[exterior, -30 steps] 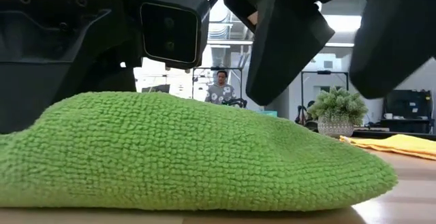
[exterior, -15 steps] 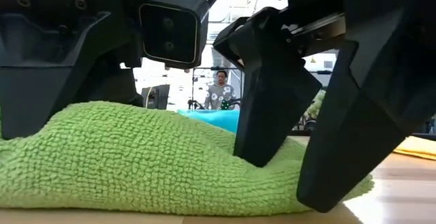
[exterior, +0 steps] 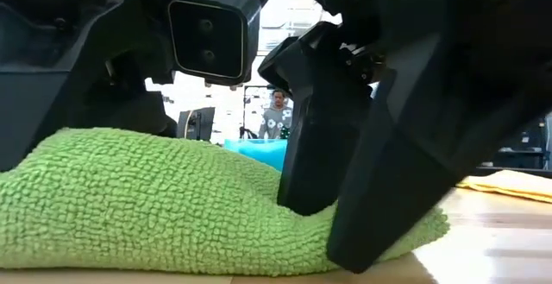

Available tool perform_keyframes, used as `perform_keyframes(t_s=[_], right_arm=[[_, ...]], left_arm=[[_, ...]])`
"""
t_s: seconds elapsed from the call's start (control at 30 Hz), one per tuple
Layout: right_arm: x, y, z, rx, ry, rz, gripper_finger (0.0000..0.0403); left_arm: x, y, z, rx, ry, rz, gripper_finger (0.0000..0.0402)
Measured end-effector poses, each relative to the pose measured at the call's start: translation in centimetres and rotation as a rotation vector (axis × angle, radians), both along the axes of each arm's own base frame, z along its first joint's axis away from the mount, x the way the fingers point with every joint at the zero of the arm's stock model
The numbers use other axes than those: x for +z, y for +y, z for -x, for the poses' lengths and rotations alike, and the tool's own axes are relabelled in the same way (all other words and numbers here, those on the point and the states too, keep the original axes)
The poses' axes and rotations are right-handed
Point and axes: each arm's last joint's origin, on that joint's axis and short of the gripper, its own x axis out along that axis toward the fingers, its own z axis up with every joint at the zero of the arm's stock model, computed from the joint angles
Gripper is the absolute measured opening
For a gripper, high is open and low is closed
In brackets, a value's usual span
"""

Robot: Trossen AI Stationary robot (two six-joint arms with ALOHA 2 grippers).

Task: Roll microfiber towels into tight, uniform cylinder then place into a basket
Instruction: Roll the green towel

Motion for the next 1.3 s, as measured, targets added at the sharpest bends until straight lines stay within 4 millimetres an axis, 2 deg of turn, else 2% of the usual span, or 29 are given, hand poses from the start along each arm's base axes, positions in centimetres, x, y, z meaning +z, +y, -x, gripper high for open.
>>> perform_keyframes(t_s=[0.3,0.47,0.63,1.3], right_arm=[[-0.81,-0.78,-0.7,-0.038,0.022,-0.033,0.0065],[-0.81,-0.71,-0.7,-0.072,0.033,-0.06,0.0011],[-0.81,0.01,-0.26,-0.078,0.033,-0.059,0.0015],[-0.52,0.19,-0.07,-0.094,0.03,-0.057,0.0003]], left_arm=[[-0.12,0.09,0.17,-0.005,0.021,-0.005,0.0103],[-0.16,0.17,0.31,-0.023,0.021,-0.024,0.0106],[-0.12,0.19,0.33,-0.032,0.009,-0.034,0.0105],[0.0,0.37,0.36,0.011,0.004,-0.087,0.0104]])
